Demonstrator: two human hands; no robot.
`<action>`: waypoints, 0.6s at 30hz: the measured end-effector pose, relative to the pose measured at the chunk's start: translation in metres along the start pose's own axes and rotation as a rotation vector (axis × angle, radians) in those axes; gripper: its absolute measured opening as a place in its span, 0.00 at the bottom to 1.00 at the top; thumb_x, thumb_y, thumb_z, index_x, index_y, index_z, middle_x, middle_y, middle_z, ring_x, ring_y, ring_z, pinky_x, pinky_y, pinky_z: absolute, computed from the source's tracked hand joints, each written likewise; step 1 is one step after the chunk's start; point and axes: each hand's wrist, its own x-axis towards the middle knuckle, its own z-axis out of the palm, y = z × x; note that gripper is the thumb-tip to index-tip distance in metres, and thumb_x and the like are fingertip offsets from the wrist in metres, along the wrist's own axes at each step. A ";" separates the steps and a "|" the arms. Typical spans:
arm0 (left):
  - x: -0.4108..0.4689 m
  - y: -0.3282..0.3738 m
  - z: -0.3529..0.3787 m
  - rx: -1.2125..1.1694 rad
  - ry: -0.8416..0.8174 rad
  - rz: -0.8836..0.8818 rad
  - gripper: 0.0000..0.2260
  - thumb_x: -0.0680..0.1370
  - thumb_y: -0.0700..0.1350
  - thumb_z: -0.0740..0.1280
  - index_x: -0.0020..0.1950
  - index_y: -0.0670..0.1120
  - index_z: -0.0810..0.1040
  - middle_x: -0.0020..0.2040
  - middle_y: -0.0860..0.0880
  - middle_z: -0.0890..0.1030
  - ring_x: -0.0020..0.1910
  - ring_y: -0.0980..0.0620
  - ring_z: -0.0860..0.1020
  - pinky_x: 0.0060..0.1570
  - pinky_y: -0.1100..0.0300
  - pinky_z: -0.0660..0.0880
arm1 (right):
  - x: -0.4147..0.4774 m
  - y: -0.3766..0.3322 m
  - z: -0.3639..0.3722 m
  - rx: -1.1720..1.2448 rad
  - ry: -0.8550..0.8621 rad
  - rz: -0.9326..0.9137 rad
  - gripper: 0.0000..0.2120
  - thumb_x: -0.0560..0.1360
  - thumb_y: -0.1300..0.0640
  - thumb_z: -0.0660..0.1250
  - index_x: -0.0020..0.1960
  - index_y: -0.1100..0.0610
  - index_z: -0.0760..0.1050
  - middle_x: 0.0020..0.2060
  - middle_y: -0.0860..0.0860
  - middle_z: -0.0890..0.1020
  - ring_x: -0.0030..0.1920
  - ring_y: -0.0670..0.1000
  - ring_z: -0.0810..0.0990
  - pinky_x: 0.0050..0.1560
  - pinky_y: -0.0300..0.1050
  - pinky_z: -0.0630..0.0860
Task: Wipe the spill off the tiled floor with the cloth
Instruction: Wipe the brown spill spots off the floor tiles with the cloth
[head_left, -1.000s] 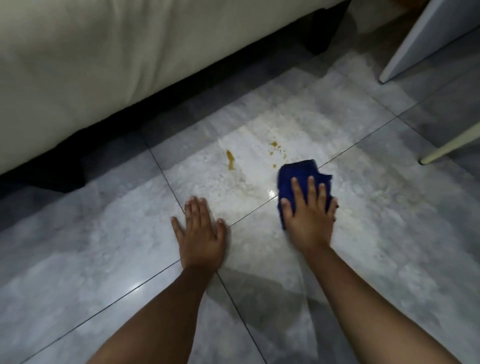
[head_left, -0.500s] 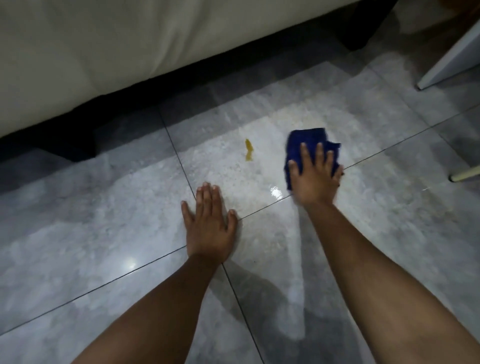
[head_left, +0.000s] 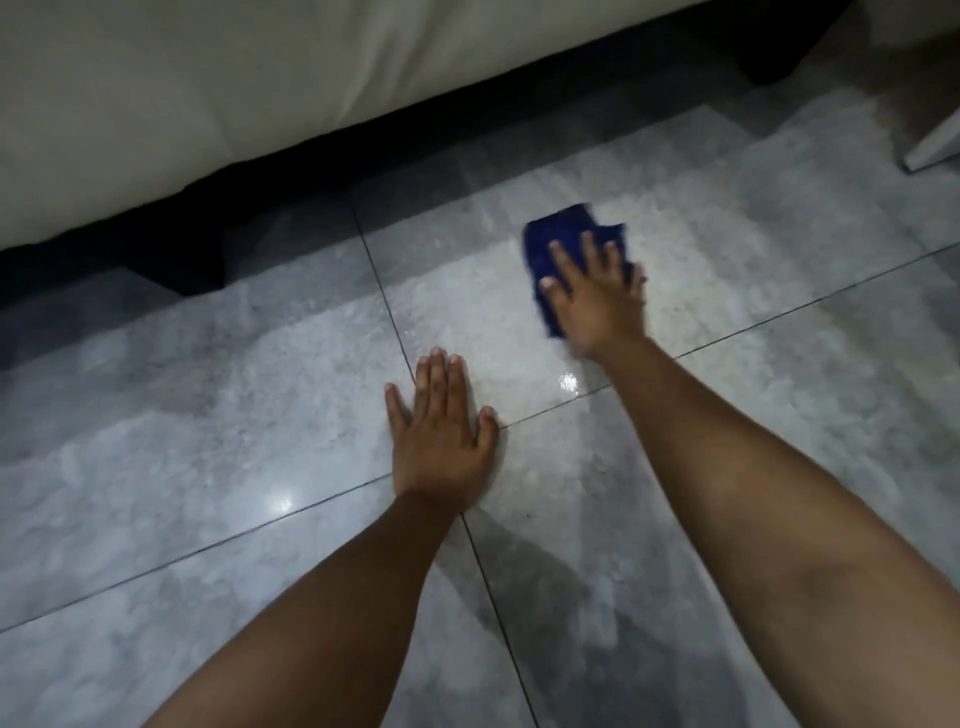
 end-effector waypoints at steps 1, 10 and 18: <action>0.008 0.000 -0.001 0.009 0.008 0.007 0.31 0.79 0.58 0.41 0.79 0.45 0.42 0.79 0.47 0.41 0.76 0.53 0.37 0.73 0.42 0.38 | 0.002 0.018 -0.003 0.022 0.045 0.111 0.26 0.81 0.40 0.45 0.78 0.42 0.46 0.79 0.50 0.46 0.78 0.55 0.43 0.74 0.61 0.41; -0.024 -0.014 0.008 0.017 -0.026 -0.055 0.30 0.81 0.57 0.43 0.79 0.45 0.42 0.79 0.46 0.42 0.77 0.52 0.37 0.73 0.41 0.40 | -0.166 -0.011 0.051 0.154 0.137 0.450 0.26 0.81 0.41 0.48 0.78 0.45 0.51 0.78 0.55 0.50 0.77 0.60 0.47 0.72 0.65 0.41; 0.000 -0.014 -0.011 0.040 0.065 0.011 0.31 0.80 0.58 0.44 0.79 0.44 0.45 0.79 0.46 0.44 0.77 0.52 0.40 0.73 0.42 0.37 | -0.015 0.061 -0.013 0.071 0.045 0.255 0.27 0.80 0.38 0.45 0.78 0.41 0.46 0.79 0.50 0.45 0.77 0.56 0.43 0.74 0.62 0.41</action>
